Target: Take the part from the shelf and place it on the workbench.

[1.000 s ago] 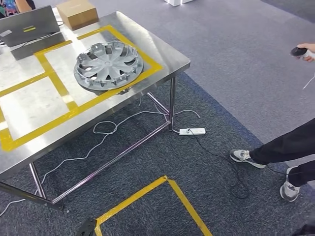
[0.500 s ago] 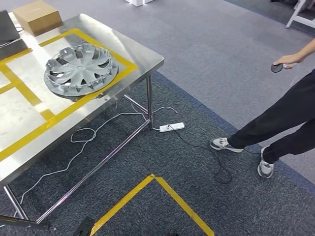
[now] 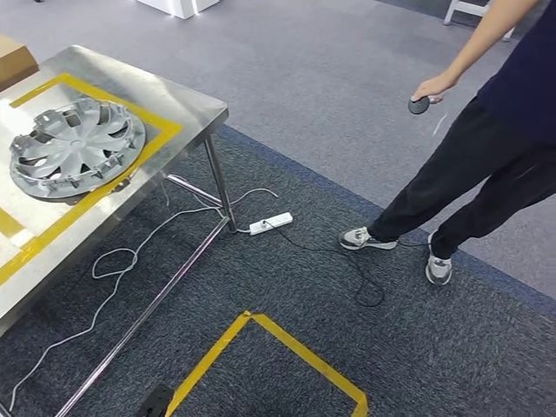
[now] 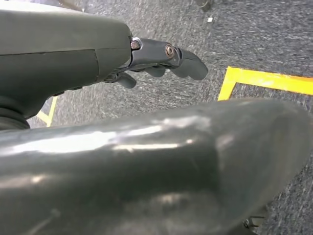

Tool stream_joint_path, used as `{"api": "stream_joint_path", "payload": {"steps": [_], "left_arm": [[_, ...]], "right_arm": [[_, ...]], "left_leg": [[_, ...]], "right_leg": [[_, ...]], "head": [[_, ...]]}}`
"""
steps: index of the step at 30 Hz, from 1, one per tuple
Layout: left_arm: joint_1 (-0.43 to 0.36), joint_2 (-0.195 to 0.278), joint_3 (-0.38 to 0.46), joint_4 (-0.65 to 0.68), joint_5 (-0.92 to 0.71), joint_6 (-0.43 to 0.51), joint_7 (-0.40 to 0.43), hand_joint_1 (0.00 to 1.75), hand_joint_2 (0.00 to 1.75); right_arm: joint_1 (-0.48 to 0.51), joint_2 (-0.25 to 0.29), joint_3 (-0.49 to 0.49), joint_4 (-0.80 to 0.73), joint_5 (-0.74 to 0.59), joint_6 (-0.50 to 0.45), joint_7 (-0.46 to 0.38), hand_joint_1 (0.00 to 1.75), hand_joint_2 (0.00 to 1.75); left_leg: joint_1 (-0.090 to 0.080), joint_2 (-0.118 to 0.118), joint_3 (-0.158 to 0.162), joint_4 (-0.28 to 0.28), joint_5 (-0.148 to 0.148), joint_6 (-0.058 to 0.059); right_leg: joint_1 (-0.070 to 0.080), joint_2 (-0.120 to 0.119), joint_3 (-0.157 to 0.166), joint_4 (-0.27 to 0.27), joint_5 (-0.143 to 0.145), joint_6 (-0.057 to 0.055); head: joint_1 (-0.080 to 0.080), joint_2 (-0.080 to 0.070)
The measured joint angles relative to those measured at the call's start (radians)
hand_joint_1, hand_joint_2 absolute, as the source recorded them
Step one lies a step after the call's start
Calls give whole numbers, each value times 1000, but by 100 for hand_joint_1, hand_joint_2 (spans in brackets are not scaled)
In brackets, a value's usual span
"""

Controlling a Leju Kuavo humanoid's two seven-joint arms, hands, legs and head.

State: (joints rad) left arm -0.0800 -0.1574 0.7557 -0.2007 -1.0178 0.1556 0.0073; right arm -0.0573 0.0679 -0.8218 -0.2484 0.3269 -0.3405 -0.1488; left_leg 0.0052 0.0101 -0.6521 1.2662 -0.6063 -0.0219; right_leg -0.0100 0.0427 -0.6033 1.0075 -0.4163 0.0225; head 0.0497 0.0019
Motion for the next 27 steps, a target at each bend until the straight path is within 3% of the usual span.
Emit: {"api": "stream_joint_path", "payload": {"steps": [1,3,5,7,8,10,12,14,15,16,18,20,22,26,27], "left_arm": [[0,0,0,0,-1,0,1,0,0],[-2,0,0,0,-3,0,1,0,0],[-4,0,0,0,-5,-1,1,0,0],[-6,-2,0,0,-5,-3,1,0,0],[-7,-1,0,0,-6,-3,1,0,0],[-8,-1,0,0,-7,-7,1,0,0],[-7,0,-1,0,-13,-15,2,0,0],[-7,1,-3,0,-22,-24,8,0,0],[-8,2,-5,0,-29,-29,13,0,0],[-11,2,-10,0,-36,-33,18,0,0],[-17,2,-21,0,-48,-41,27,0,0],[-23,2,-29,0,-53,-44,33,0,0],[-27,2,-31,0,-54,-44,35,0,0],[-30,2,-32,0,-55,-44,35,0,0],[-31,2,-35,0,-54,-44,35,0,0]], "right_arm": [[1,0,6,1,4,5,-7,0,0],[-1,0,17,2,12,13,-19,0,0],[-3,0,26,3,21,23,-24,0,0],[-1,0,35,5,29,47,-23,0,0],[2,-1,38,7,30,70,-19,0,0],[4,-1,44,13,31,137,4,0,0],[2,-1,53,19,37,219,48,0,0],[3,-1,64,24,47,290,117,0,0],[5,-1,68,26,53,320,161,0,0],[7,-1,72,27,59,345,206,0,0],[8,-1,79,30,68,381,282,0,0],[5,-1,85,31,75,395,324,0,0],[4,-1,90,32,81,400,345,0,0],[6,-1,92,32,84,401,354,0,0],[6,-1,94,33,87,397,358,0,0]], "left_leg": [[1,-5,21,-47,35,1],[7,-39,83,-182,102,4],[10,-69,115,-256,122,8],[8,-62,115,-262,123,20],[9,-54,116,-263,126,27],[10,-36,117,-266,130,40],[6,-14,117,-266,129,47],[4,8,118,-266,127,49],[3,18,119,-266,126,49],[3,26,122,-266,123,48],[1,42,130,-265,116,41],[-4,56,135,-264,110,32],[-7,66,136,-264,109,27],[-5,65,137,-264,106,21],[-4,48,104,-196,71,15]], "right_leg": [[-1,12,0,1,1,2],[-1,35,-4,6,4,10],[0,54,-12,9,7,22],[-2,69,-19,4,14,34],[-2,62,-23,5,13,39],[-1,19,-51,58,-18,48],[0,-26,-109,188,-84,54],[-1,-36,-156,293,-120,57],[-1,-37,-153,293,-111,57],[-1,-41,-128,251,-86,55],[2,-68,-46,108,-30,51],[8,-86,2,25,-11,40],[10,-78,3,19,-13,29],[10,-69,1,17,-11,22],[8,-55,1,14,-9,14]], "head": [[0,0],[-1,0],[-2,0],[-2,0],[-1,0],[5,0],[11,0],[11,0],[11,0],[11,0],[12,0],[10,0],[7,0],[7,0],[6,0]]}}
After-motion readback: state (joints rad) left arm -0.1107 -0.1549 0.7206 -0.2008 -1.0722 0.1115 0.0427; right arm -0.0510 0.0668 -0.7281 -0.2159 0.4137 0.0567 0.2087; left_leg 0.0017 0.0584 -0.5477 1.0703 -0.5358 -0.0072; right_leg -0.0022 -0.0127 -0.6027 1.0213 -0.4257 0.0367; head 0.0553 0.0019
